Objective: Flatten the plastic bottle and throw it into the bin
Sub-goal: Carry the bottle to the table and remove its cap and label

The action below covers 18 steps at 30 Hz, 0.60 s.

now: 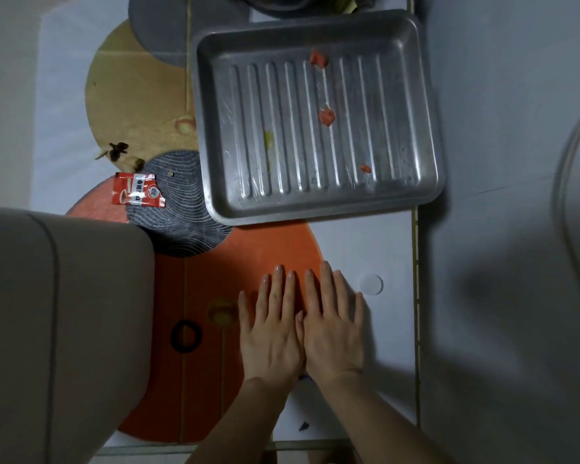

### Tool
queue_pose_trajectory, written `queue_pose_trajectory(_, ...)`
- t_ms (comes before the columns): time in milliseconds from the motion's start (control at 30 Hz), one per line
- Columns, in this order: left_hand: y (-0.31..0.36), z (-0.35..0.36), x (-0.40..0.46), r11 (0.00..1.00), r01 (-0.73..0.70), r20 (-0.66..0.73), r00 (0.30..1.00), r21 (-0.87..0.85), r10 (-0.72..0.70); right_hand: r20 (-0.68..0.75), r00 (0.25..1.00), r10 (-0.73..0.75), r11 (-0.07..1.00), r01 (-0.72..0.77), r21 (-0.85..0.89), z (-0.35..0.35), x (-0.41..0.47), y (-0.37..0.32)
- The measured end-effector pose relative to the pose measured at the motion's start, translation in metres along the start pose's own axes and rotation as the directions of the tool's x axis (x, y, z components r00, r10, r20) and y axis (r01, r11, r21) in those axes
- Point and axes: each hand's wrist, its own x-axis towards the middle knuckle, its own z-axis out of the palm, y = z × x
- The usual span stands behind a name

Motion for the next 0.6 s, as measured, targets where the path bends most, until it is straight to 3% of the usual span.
queue_pose_trajectory(600,0.002,0.001,0.002,1.0,0.006,-0.003,1.0,0.007,-0.006,-0.052,0.999,0.012,0.999,-0.015,-0.049,0.01,0.002,-0.004)
